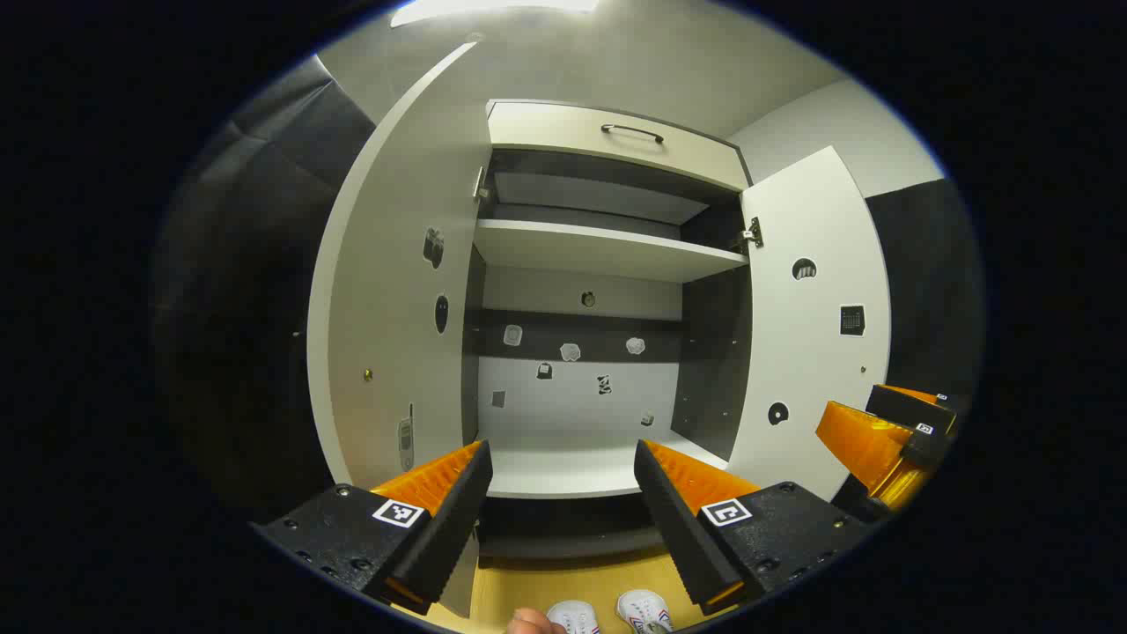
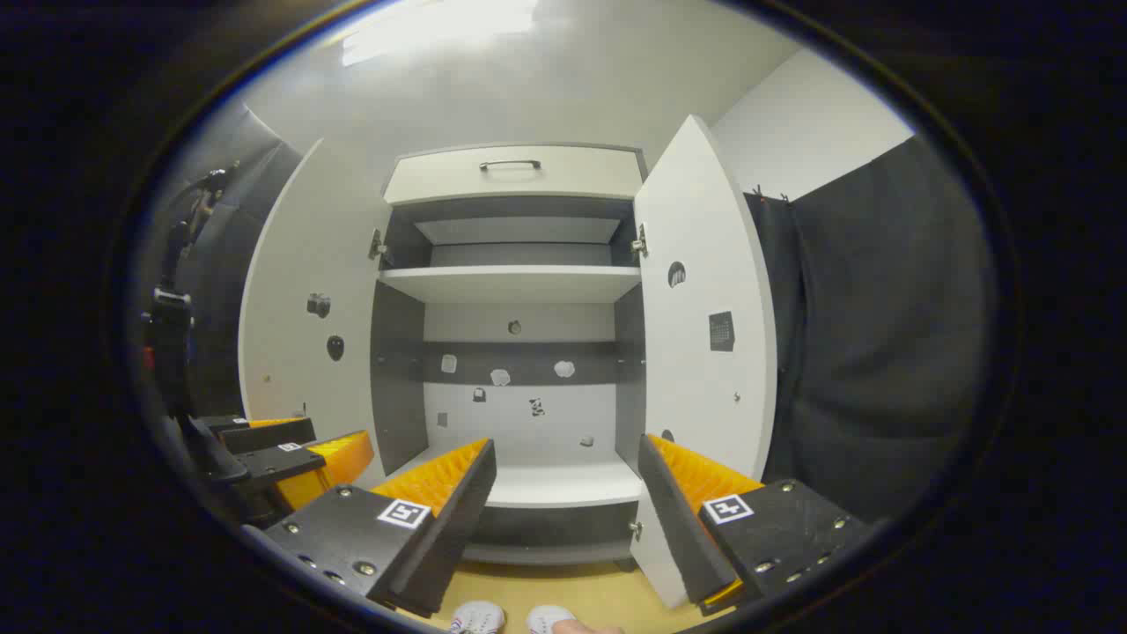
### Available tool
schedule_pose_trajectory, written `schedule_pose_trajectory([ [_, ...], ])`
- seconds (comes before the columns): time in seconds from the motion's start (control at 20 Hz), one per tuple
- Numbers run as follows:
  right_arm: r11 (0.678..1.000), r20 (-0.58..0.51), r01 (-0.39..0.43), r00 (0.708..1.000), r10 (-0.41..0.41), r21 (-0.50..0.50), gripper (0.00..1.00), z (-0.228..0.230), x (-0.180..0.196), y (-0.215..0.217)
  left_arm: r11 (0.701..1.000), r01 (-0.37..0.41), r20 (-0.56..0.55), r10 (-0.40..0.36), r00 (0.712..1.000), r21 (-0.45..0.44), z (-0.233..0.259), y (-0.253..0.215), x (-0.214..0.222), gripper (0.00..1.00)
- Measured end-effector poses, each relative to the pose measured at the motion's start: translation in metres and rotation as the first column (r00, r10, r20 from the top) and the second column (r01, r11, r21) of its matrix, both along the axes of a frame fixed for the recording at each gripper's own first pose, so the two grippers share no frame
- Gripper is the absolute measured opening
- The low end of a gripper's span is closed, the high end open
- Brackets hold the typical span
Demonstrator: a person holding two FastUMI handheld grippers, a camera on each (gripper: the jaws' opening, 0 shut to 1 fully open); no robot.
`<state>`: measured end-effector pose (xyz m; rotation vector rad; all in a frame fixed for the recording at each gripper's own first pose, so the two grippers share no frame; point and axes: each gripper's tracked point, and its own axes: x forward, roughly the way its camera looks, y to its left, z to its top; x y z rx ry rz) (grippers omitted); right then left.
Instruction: Grab one shoe with the right hand and put it into the shoe cabinet, grab the other shoe with the left hand and put it into the shoe cabinet; then close the right door with the right hand and the left door with the left hand.
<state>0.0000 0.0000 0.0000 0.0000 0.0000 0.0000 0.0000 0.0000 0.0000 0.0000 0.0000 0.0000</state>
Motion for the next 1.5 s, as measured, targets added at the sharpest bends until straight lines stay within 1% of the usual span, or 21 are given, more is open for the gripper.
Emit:
schedule_pose_trajectory([
  [0.05,1.000,-0.003,0.000,1.000,0.000,0.002,0.95,-0.002,0.001,0.001,1.000,-0.004,0.003,0.004,1.000,0.001,0.002,0.002,0.000,0.98],
  [0.5,1.000,-0.008,-0.005,1.000,0.005,-0.006,0.95,-0.006,-0.001,0.008,0.999,-0.041,0.004,0.041,0.999,0.012,0.001,0.017,-0.004,0.98],
  [0.65,1.000,-0.009,-0.007,1.000,0.007,0.005,0.95,-0.007,0.001,0.010,0.998,-0.061,0.008,0.061,0.998,0.017,0.001,0.024,-0.005,0.98],
  [0.7,1.000,-0.012,-0.008,1.000,0.008,0.010,0.97,-0.008,0.001,0.011,0.998,-0.066,0.005,0.066,0.998,0.017,0.000,0.025,-0.006,0.99],
  [0.75,1.000,-0.018,-0.012,1.000,0.012,0.015,0.97,-0.012,0.002,0.011,0.997,-0.071,0.004,0.071,0.997,0.016,-0.001,0.028,-0.007,0.98],
  [0.9,1.000,-0.068,-0.025,0.997,0.024,0.000,0.97,-0.036,0.006,0.016,0.996,-0.088,0.006,0.088,0.996,0.011,-0.001,0.033,-0.009,0.98],
  [1.05,0.999,-0.168,-0.052,0.985,0.050,-0.008,0.97,-0.081,0.011,0.025,0.995,-0.102,0.006,0.102,0.995,0.015,-0.001,0.038,-0.013,0.98],
  [1.15,0.998,-0.256,-0.069,0.964,0.064,-0.012,0.95,-0.122,0.013,0.030,0.993,-0.117,0.011,0.116,0.993,0.020,0.000,0.044,-0.017,0.99],
  [1.2,0.997,-0.315,-0.078,0.946,0.072,-0.009,0.97,-0.146,0.011,0.033,0.992,-0.127,0.012,0.127,0.992,0.025,-0.001,0.047,-0.019,0.99],
  [1.3,0.995,-0.423,-0.098,0.902,0.084,-0.010,0.96,-0.194,0.006,0.037,0.989,-0.141,0.015,0.141,0.990,0.031,-0.001,0.052,-0.024,0.98],
  [1.35,0.994,-0.476,-0.108,0.876,0.084,-0.023,0.98,-0.220,0.002,0.038,0.989,-0.144,0.014,0.144,0.990,0.029,-0.001,0.053,-0.026,0.98],
  [1.4,0.992,-0.529,-0.124,0.844,0.084,-0.040,0.94,-0.243,-0.003,0.039,0.989,-0.147,0.013,0.147,0.989,0.027,-0.002,0.054,-0.029,0.96],
  [1.45,0.989,-0.570,-0.138,0.818,0.081,-0.058,0.94,-0.268,-0.008,0.039,0.988,-0.149,0.013,0.149,0.989,0.028,-0.003,0.055,-0.030,0.97],
  [1.5,0.986,-0.602,-0.152,0.795,0.078,-0.073,0.96,-0.289,-0.011,0.038,0.988,-0.153,0.015,0.152,0.988,0.029,-0.004,0.056,-0.032,0.96],
])
